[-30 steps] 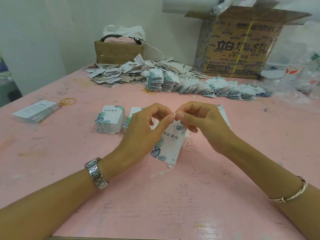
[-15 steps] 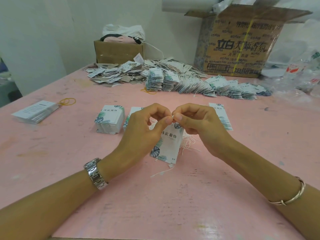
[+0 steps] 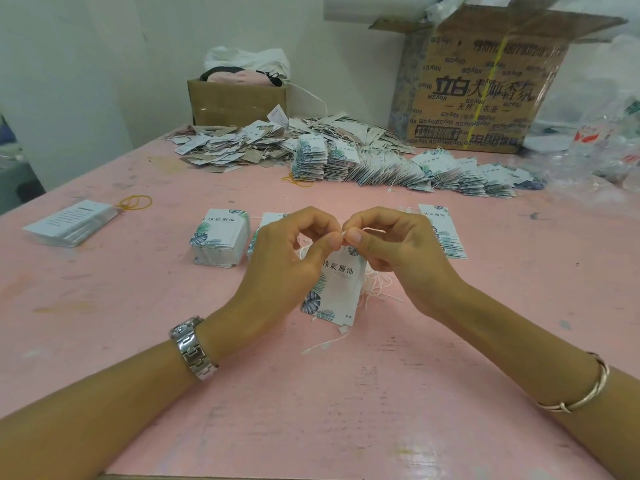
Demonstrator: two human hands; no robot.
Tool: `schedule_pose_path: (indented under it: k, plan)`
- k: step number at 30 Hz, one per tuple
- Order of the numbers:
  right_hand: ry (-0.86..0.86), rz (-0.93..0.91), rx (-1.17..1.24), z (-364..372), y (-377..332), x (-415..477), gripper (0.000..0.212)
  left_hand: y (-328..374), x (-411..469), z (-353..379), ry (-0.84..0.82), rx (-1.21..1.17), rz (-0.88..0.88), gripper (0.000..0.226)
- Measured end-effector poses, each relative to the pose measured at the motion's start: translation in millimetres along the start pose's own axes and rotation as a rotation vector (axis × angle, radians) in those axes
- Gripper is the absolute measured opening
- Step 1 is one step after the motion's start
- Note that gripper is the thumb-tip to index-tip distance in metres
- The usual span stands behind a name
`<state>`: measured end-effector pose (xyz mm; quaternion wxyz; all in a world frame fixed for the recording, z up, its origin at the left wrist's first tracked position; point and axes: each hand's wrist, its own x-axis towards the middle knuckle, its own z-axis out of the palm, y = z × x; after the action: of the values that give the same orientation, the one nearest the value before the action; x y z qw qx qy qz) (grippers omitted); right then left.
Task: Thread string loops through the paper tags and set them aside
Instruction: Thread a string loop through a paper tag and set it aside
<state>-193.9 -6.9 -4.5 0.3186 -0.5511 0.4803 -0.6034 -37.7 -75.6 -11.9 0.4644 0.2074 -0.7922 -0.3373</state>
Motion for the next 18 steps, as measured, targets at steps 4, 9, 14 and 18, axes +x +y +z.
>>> schedule_pose_path:
  k: [4, 9, 14, 18]
  plan:
    - [0.006, -0.011, 0.000, 1.9, 0.4, -1.2, 0.006, -0.5, -0.2, 0.3, 0.005, 0.007, -0.003, 0.014]
    - [0.029, -0.018, 0.010, 5.5, -1.1, -2.1, 0.002, -0.7, -0.9, 0.3, 0.011, 0.011, -0.002, 0.011]
    - [0.047, -0.020, -0.006, 6.6, 0.0, -3.1, 0.005, -1.6, -1.8, 0.9, 0.018, 0.015, -0.008, 0.012]
    - [0.053, -0.016, -0.010, 6.7, 1.3, -2.4, 0.004, -2.5, -2.2, 0.9, 0.023, 0.015, -0.012, 0.012]
